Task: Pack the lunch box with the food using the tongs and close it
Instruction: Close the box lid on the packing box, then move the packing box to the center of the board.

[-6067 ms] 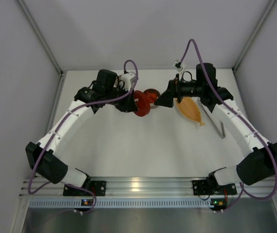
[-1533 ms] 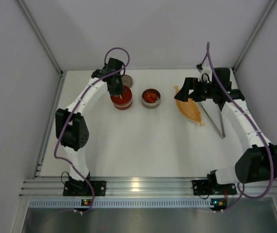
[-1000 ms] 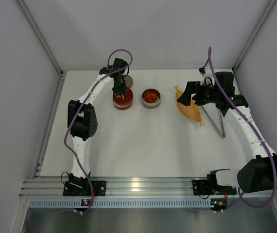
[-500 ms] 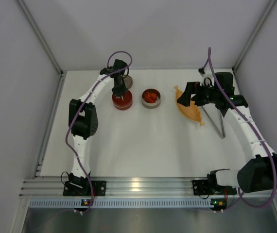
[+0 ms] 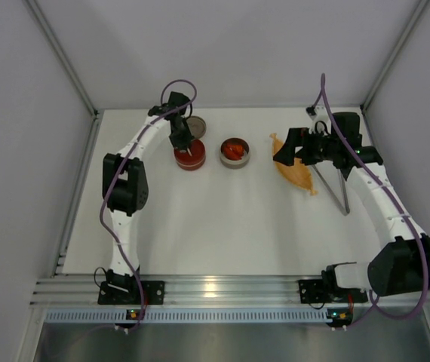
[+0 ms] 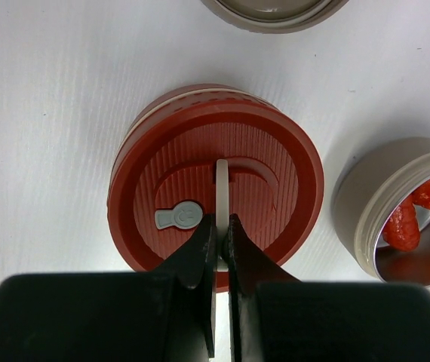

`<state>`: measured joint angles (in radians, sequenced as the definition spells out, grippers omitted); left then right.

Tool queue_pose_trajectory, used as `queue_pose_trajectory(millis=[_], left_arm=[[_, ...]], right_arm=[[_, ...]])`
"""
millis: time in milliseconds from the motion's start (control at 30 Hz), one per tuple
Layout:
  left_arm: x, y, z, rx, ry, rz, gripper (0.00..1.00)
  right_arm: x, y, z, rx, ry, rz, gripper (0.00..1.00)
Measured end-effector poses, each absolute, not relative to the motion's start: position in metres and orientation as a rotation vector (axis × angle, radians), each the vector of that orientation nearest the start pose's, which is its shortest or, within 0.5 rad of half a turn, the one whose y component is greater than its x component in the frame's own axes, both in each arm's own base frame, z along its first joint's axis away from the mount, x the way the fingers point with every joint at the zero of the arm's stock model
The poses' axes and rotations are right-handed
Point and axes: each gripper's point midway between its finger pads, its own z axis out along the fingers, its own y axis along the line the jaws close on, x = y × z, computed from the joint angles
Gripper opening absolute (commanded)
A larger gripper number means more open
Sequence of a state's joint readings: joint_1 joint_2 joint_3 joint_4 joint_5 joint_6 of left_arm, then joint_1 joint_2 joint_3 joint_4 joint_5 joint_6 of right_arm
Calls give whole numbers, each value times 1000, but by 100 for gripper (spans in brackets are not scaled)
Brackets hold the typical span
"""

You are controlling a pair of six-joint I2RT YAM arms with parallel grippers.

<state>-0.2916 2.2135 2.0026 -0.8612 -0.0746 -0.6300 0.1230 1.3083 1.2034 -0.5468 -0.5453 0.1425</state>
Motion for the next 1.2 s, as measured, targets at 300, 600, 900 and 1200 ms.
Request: queue_pose_trajectory(millis=[300,600,900,1200], left_arm=[[495,-160,96,-471,2592,-227,0],[479,-159,92,-284,2564,-269,0],[444,-174,91,374,2570,-434,0],[392,-161,87,1202,2471,-567,0]], right_arm=[[338,139,235,-284,2198,758,99],[337,141,235,-292,2196,768,99],[335,144,233,-324,2196,795,99],[334,147,223,-349,2226,824,99]])
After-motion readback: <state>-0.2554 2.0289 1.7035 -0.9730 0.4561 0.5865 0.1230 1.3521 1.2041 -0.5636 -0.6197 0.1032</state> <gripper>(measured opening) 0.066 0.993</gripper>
